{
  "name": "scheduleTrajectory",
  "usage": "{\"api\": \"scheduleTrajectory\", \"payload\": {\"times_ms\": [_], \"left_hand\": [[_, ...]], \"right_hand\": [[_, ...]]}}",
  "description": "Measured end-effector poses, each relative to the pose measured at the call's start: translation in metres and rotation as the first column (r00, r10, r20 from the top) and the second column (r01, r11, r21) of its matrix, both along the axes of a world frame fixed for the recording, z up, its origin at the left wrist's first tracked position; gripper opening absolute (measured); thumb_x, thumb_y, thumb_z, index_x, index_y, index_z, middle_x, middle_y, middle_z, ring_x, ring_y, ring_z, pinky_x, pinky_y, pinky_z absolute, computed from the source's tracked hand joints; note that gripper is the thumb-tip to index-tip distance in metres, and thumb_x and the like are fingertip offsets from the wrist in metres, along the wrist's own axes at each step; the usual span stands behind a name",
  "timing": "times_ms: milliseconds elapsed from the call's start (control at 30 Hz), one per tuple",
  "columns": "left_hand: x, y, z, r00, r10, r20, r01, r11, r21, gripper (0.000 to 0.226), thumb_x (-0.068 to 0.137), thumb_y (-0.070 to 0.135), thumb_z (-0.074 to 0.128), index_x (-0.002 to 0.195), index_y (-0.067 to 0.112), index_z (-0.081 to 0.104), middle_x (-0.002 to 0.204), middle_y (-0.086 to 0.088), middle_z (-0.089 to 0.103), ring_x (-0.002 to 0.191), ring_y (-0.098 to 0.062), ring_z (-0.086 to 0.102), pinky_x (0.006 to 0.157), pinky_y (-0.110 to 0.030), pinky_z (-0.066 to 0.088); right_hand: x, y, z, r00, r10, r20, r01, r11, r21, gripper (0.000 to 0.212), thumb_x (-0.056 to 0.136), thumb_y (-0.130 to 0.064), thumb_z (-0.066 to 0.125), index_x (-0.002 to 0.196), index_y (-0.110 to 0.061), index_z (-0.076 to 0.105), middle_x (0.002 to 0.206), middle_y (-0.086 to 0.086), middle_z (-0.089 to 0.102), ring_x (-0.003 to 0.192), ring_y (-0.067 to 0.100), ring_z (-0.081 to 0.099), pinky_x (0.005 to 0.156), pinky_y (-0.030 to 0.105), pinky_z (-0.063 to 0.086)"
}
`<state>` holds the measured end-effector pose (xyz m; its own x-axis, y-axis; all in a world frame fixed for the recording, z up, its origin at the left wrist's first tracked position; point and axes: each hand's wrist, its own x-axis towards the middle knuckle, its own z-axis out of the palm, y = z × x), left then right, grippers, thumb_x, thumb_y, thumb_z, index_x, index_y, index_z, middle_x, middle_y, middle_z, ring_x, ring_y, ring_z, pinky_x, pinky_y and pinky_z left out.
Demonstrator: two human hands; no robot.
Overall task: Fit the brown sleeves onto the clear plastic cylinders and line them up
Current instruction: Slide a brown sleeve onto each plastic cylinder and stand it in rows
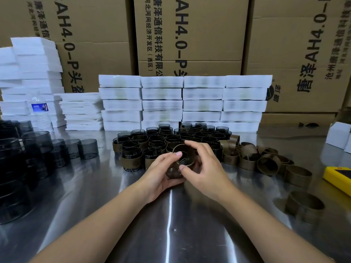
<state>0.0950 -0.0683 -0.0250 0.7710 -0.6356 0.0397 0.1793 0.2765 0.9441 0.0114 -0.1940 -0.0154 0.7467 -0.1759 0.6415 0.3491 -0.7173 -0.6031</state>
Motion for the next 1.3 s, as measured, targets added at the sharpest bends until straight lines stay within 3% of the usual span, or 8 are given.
{"api": "scheduleTrajectory", "payload": {"times_ms": [133,333,433,567,800,900,1133,1300], "left_hand": [[0.003,-0.001,-0.002,0.999,0.033,0.02,-0.032,0.999,-0.041,0.078,0.07,0.032,0.081,0.134,0.002,0.048,0.128,-0.027,0.057,0.107,-0.033,0.064,0.092,-0.054,0.052],[0.007,-0.003,-0.005,0.996,0.083,0.029,-0.081,0.993,-0.08,0.096,0.051,0.038,0.086,0.134,0.008,0.047,0.125,-0.021,0.062,0.113,-0.034,0.063,0.095,-0.057,0.049],[0.008,-0.003,-0.006,0.997,0.074,0.029,-0.071,0.993,-0.092,0.09,0.057,0.036,0.085,0.134,0.007,0.047,0.123,-0.019,0.063,0.109,-0.032,0.065,0.095,-0.056,0.05],[0.01,-0.002,-0.005,0.996,0.032,0.08,-0.025,0.996,-0.085,0.064,0.072,0.028,0.073,0.13,0.01,0.053,0.123,-0.018,0.064,0.11,-0.032,0.065,0.097,-0.056,0.048],[0.011,0.001,-0.004,0.993,0.045,0.106,-0.037,0.997,-0.068,0.067,0.069,0.018,0.071,0.133,0.015,0.055,0.127,-0.019,0.061,0.118,-0.033,0.06,0.096,-0.055,0.049],[0.01,0.002,-0.004,0.993,0.062,0.098,-0.053,0.994,-0.091,0.067,0.065,0.01,0.08,0.129,0.016,0.058,0.126,-0.016,0.062,0.116,-0.033,0.061,0.086,-0.049,0.056],[0.008,0.001,-0.004,0.99,0.082,0.111,-0.073,0.993,-0.09,0.042,0.081,0.002,0.068,0.118,0.02,0.065,0.124,-0.017,0.063,0.098,-0.022,0.069,0.069,-0.034,0.057],[0.007,0.002,-0.003,0.989,0.082,0.124,-0.072,0.994,-0.086,0.036,0.082,0.001,0.067,0.113,0.021,0.069,0.122,-0.019,0.064,0.103,-0.027,0.067,0.071,-0.036,0.058]], "right_hand": [[0.005,-0.002,0.001,0.998,-0.055,-0.003,0.055,0.99,0.131,0.043,0.087,-0.027,0.061,0.128,-0.027,0.05,0.111,-0.012,0.048,0.075,0.003,0.053,0.072,0.008,0.04],[0.009,-0.005,0.002,0.977,0.011,-0.215,0.059,0.947,0.316,0.046,0.089,-0.037,0.059,0.132,-0.025,0.048,0.111,-0.012,0.062,0.096,0.0,0.06,0.094,0.034,0.049],[0.011,-0.005,0.0,0.974,0.052,-0.22,0.035,0.926,0.376,0.045,0.088,-0.034,0.06,0.131,-0.023,0.05,0.106,-0.01,0.066,0.099,0.005,0.062,0.094,0.041,0.05],[0.013,-0.006,0.0,0.975,0.088,-0.202,0.01,0.897,0.441,0.038,0.09,-0.029,0.06,0.126,-0.025,0.051,0.102,-0.008,0.067,0.094,0.011,0.065,0.086,0.047,0.054],[0.017,-0.011,-0.003,0.974,0.141,-0.176,-0.039,0.876,0.481,0.028,0.092,-0.017,0.057,0.113,-0.034,0.051,0.103,-0.002,0.069,0.095,0.017,0.067,0.092,0.046,0.051],[0.017,-0.012,-0.002,0.973,0.143,-0.183,-0.036,0.87,0.492,0.028,0.093,-0.013,0.055,0.112,-0.033,0.052,0.1,-0.001,0.07,0.096,0.017,0.067,0.094,0.045,0.05],[0.018,-0.015,-0.002,0.974,0.115,-0.196,0.003,0.855,0.518,0.028,0.093,-0.008,0.053,0.117,-0.02,0.057,0.096,0.002,0.072,0.093,0.018,0.068,0.088,0.04,0.054],[0.016,-0.017,-0.001,0.976,0.102,-0.191,0.016,0.846,0.533,0.021,0.092,-0.009,0.056,0.1,-0.028,0.058,0.093,0.004,0.073,0.091,0.026,0.069,0.089,0.046,0.053]]}}
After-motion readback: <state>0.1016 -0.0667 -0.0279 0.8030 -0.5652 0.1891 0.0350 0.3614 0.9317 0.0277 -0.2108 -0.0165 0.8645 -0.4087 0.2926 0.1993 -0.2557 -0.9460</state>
